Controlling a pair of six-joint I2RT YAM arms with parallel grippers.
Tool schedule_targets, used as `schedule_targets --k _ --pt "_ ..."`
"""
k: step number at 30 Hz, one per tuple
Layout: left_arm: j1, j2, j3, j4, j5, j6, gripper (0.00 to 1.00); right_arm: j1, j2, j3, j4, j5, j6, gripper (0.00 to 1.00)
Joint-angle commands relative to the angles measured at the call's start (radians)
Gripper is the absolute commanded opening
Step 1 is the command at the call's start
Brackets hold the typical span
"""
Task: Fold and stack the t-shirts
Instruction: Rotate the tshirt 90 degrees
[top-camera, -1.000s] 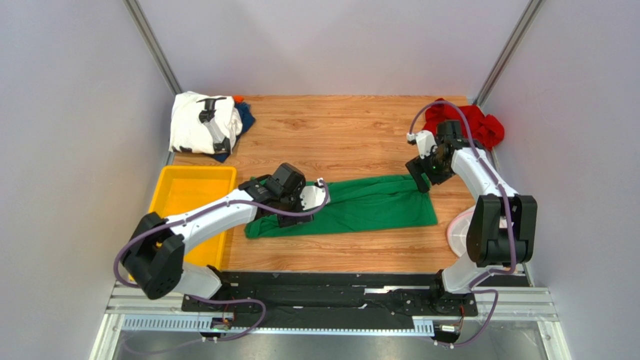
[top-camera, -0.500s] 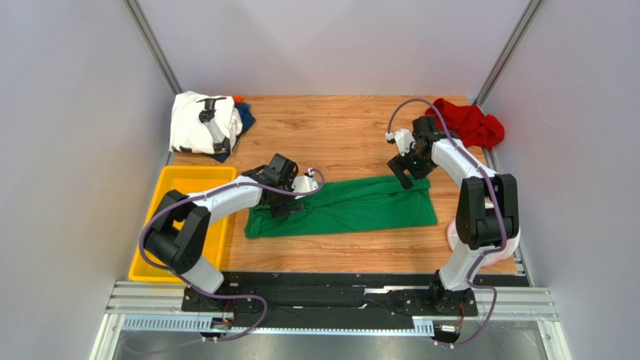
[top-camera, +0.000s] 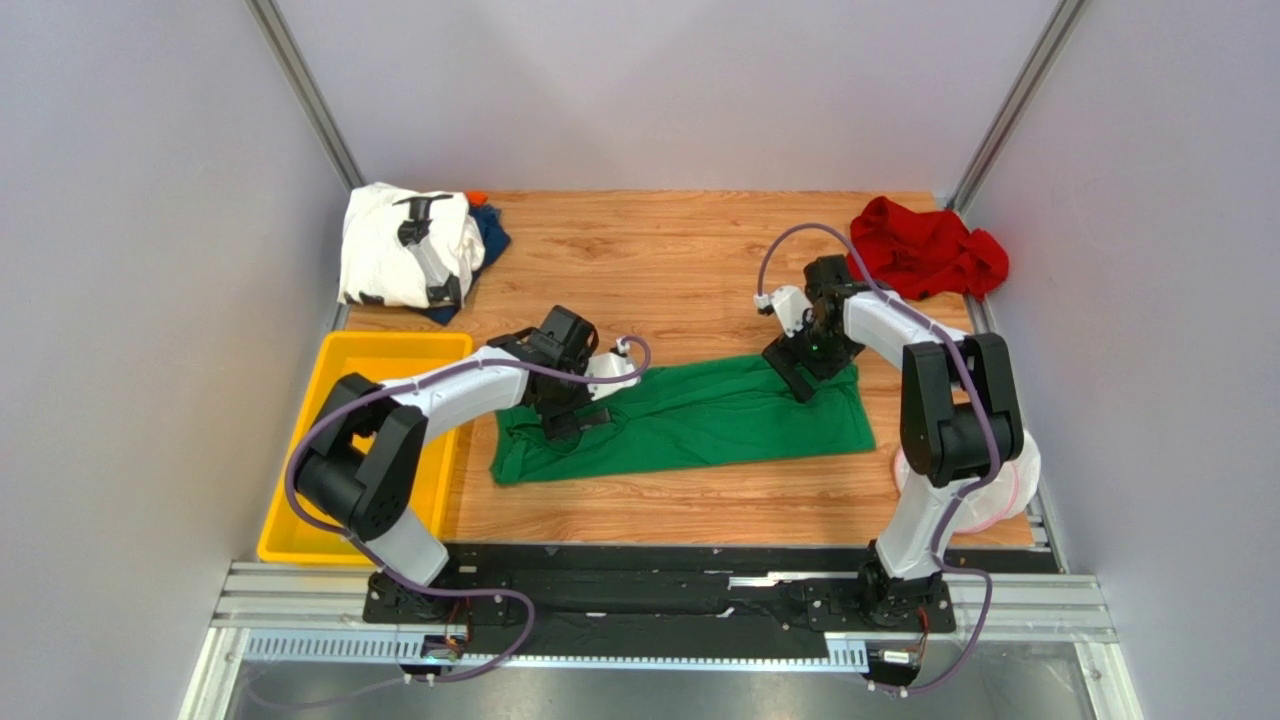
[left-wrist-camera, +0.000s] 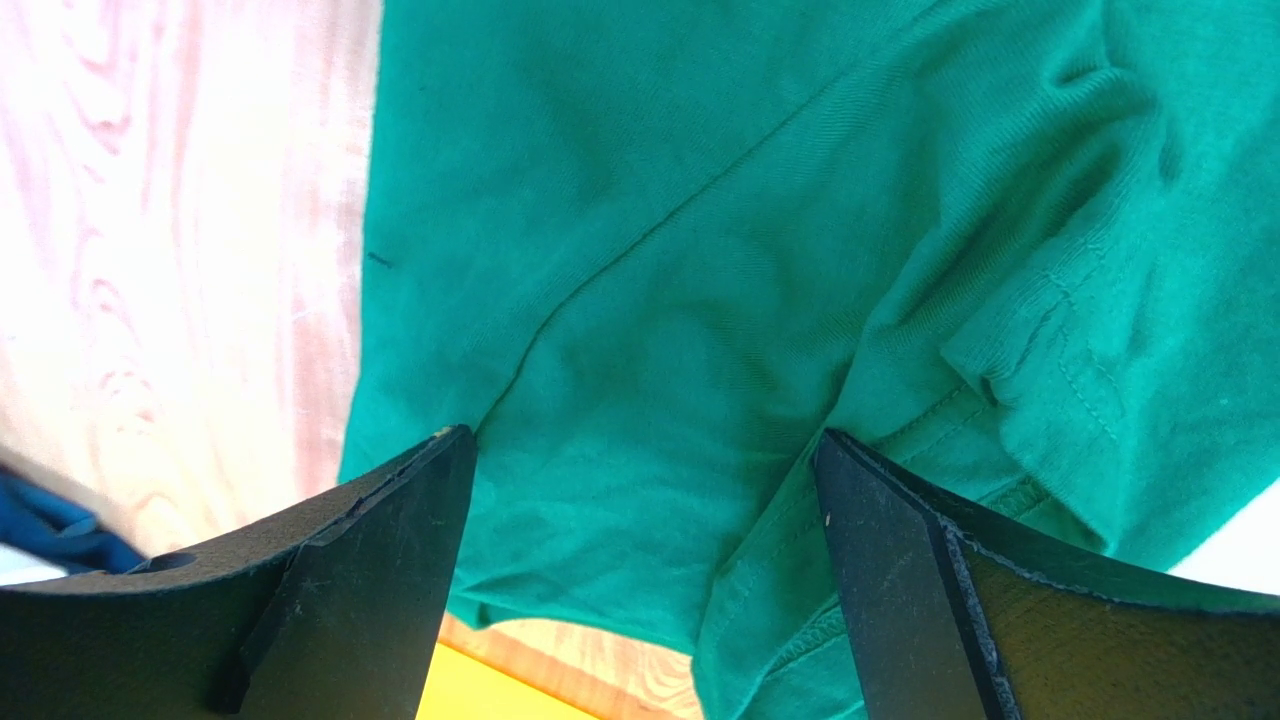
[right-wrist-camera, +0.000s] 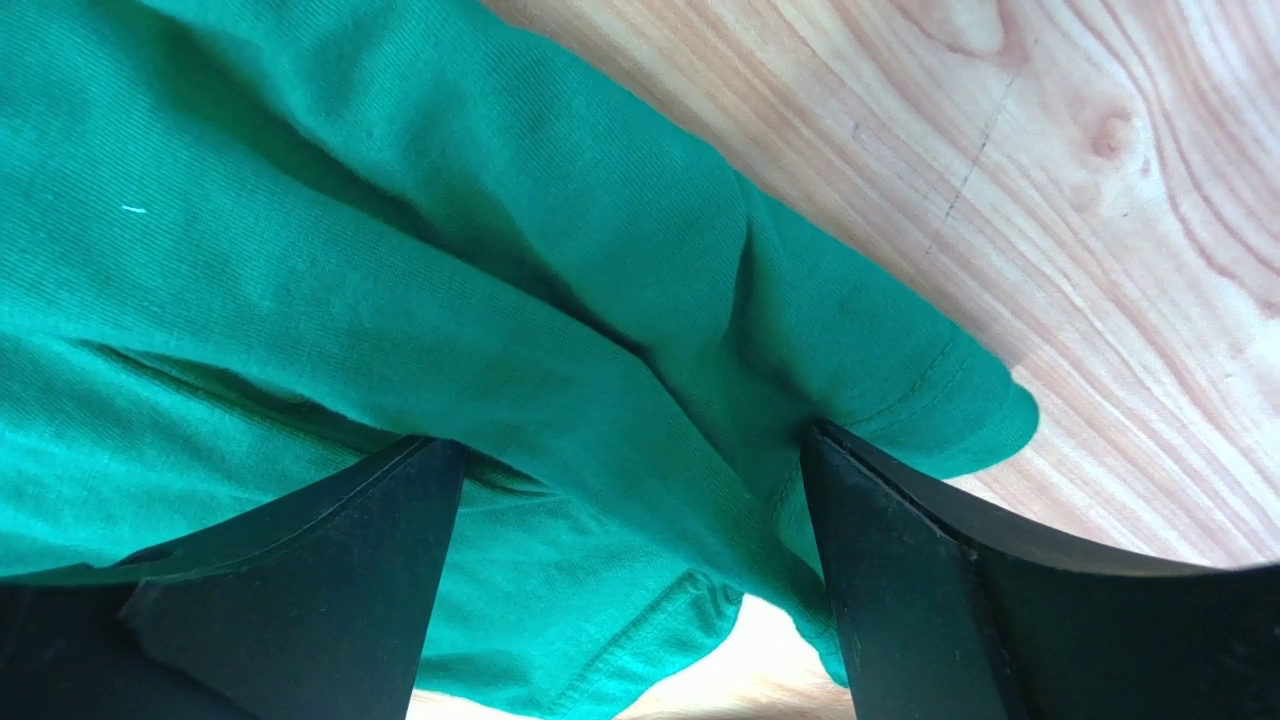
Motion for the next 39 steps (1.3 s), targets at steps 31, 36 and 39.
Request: schedule_targets --k 31,36,39 --pt "0.141 0.814 1.149 -0.237 -0.113 0.138 0.92 0.204 -0.175 -0.124 -0.024 0.045 -0.037 0.88" --pt "0.141 0.894 1.257 -0.197 -0.118 0.17 0.92 0.29 -0.158 -0.11 -0.029 0.053 -0.022 0.88" --pt "0.141 0.917 1.28 -0.137 -0.111 0.198 0.93 0.351 -0.149 -0.094 -0.041 0.052 -0.005 0.88"
